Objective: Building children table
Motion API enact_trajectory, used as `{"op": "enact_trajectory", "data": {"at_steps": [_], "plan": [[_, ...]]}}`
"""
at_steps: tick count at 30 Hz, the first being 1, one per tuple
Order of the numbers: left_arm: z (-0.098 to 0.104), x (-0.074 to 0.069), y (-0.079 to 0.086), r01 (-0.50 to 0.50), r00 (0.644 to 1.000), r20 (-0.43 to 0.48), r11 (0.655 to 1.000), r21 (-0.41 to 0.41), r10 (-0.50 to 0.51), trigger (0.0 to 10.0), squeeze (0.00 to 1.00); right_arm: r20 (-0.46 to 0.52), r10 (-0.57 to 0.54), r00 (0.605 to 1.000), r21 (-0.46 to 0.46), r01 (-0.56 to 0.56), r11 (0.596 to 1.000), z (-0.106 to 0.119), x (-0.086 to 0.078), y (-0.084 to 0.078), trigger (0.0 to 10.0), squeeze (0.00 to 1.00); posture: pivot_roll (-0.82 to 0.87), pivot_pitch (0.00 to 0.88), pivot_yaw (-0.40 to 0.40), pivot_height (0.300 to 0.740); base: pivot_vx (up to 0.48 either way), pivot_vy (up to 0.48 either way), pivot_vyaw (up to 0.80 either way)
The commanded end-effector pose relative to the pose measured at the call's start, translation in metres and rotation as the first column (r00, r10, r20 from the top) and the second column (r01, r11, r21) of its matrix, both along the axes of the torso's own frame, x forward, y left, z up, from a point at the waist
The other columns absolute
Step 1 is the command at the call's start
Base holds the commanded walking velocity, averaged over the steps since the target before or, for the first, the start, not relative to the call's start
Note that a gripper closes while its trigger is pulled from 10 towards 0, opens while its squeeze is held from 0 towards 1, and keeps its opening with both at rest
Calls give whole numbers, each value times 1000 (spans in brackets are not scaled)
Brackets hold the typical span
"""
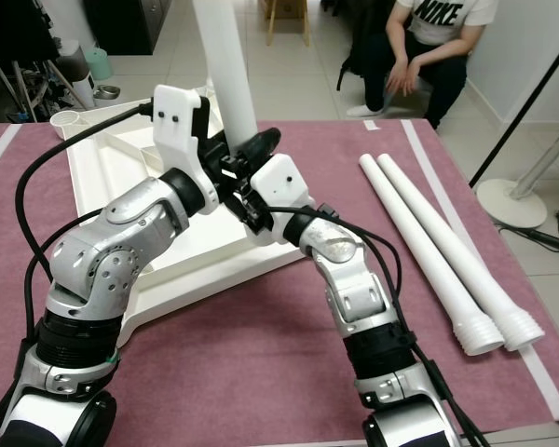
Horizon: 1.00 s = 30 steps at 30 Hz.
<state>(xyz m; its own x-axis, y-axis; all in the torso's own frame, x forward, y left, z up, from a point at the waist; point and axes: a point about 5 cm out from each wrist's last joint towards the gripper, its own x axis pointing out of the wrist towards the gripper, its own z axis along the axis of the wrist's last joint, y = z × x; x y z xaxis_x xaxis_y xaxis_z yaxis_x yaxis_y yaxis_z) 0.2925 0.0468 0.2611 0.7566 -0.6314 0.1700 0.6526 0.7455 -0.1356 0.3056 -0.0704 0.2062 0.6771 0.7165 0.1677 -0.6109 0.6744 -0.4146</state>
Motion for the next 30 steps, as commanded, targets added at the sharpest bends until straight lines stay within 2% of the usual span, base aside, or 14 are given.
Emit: {"op": "enact_trajectory", "data": {"at_steps": [1,8,10,11,12,19,21,22,23,24,26,28,29,30], "plan": [[-4,2,-5,14,1000,-21,1000,21,-13,0,0,93,105,990,45,-109,993,15,-16,23,10000,0,73,0,57,740,0,0,0],[-5,-3,-10,44,999,7,997,57,-44,0,0,15,55,998,224,-57,973,24,-9,15,10000,0,71,0,61,740,0,0,0],[-5,-3,-11,45,999,14,996,71,-47,0,0,-3,62,998,256,-59,965,26,-8,14,7294,0,71,0,60,740,0,0,0],[-5,-3,-11,45,999,14,996,75,-46,0,0,-30,76,997,277,-65,959,25,-7,14,549,0,72,0,59,740,0,0,0],[-5,-3,-11,43,999,16,996,74,-44,0,0,-61,91,994,304,-69,950,24,-7,13,0,0,73,0,57,740,0,0,0],[-2,-2,-10,31,999,34,998,62,-33,0,0,-149,129,980,364,-66,929,18,-7,12,0,0,72,0,55,740,0,0,0],[-1,-2,-9,24,998,50,997,68,-27,2980,0,-162,129,978,360,-64,931,16,-7,12,0,0,71,0,54,740,0,0,0],[0,-3,-9,16,998,64,997,79,-21,10000,0,-168,128,977,355,-61,933,15,-7,11,0,0,71,0,54,740,0,0,0],[0,-5,-10,27,996,88,996,88,-35,10000,169,-172,119,978,344,-54,938,13,-6,11,0,0,69,0,54,740,0,0,0],[0,-9,-11,74,991,101,994,86,-83,10000,1000,-171,109,979,333,-46,942,12,-5,10,0,0,65,0,54,740,0,0,0],[0,-11,-12,109,987,109,991,83,-118,10000,1000,-172,102,980,328,-41,944,12,-5,9,0,0,65,0,54,740,0,0,0],[1,-16,-13,152,980,117,986,63,-159,10000,1000,-165,80,983,319,-23,948,12,-3,8,1176,0,65,0,54,740,0,0,0],[3,-19,-11,183,978,96,983,16,-184,10000,1000,-151,38,988,301,10,954,12,0,5,10000,0,57,0,58,740,0,0,0],[3,-19,-11,183,978,96,983,16,-184,10000,1000,-151,38,988,301,10,954,12,0,5,10000,0,57,0,58,740,0,0,0]]}}
